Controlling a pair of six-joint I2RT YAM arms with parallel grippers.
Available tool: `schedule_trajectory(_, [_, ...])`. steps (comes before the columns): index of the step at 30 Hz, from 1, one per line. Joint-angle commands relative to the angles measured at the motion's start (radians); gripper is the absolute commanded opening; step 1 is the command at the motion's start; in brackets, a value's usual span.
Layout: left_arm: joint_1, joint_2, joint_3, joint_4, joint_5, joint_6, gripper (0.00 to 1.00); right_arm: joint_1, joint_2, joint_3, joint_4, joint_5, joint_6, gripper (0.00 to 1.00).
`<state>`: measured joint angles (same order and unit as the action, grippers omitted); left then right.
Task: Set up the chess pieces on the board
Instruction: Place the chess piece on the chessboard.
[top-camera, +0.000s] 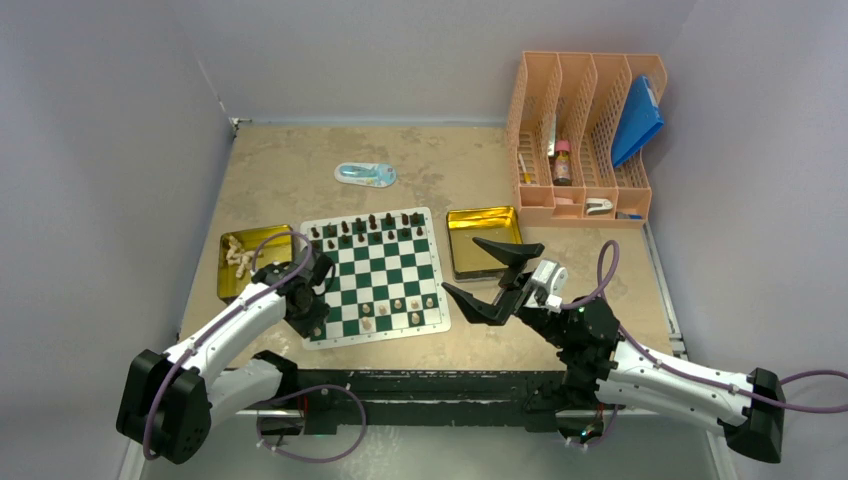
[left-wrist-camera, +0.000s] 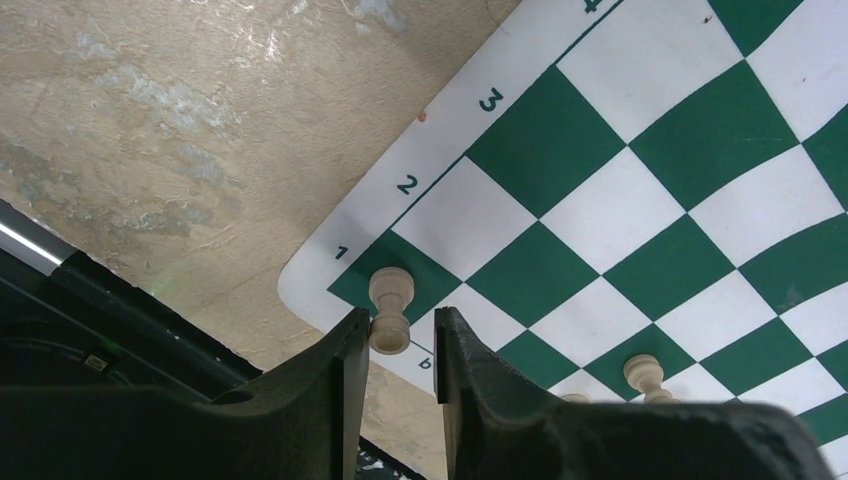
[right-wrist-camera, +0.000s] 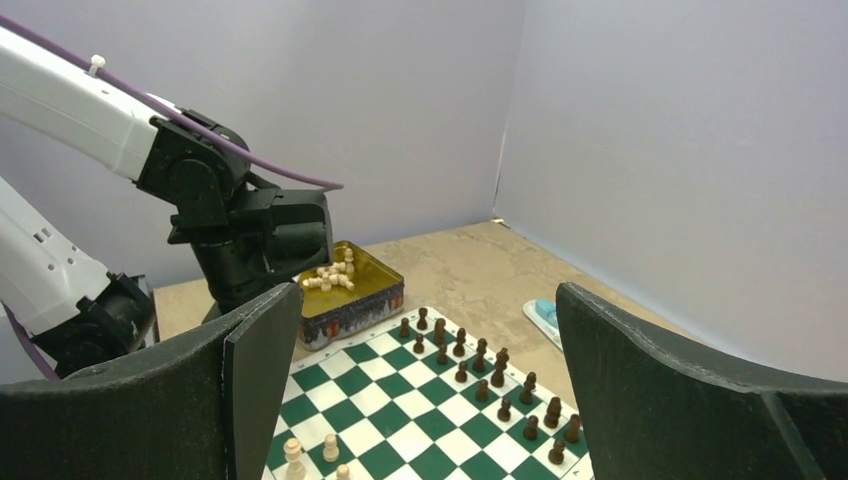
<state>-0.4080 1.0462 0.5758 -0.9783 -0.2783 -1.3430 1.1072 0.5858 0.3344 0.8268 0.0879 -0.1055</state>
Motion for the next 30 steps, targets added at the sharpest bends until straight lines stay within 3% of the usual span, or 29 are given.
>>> schedule_trajectory(1, [0.000, -0.015, 0.039, -0.013, 0.014, -0.002, 0.30, 0.003, -0.013, 0.028, 0.022, 0.013, -0.023, 0.99])
schedule_trajectory(17, [0.000, 0.010, 0.172, -0.126, -0.031, -0.067, 0.30, 0.003, -0.014, 0.039, 0.008, -0.006, -0.031, 0.99])
schedule_trajectory(23, [0.000, 0.049, 0.253, -0.218, -0.085, -0.156, 0.30, 0.003, -0.005, 0.046, 0.012, -0.004, -0.029, 0.99])
schedule_trajectory(30, [0.028, 0.104, 0.395, -0.126, -0.287, -0.003, 0.35, 0.003, 0.029, 0.080, -0.018, -0.026, -0.027, 0.99])
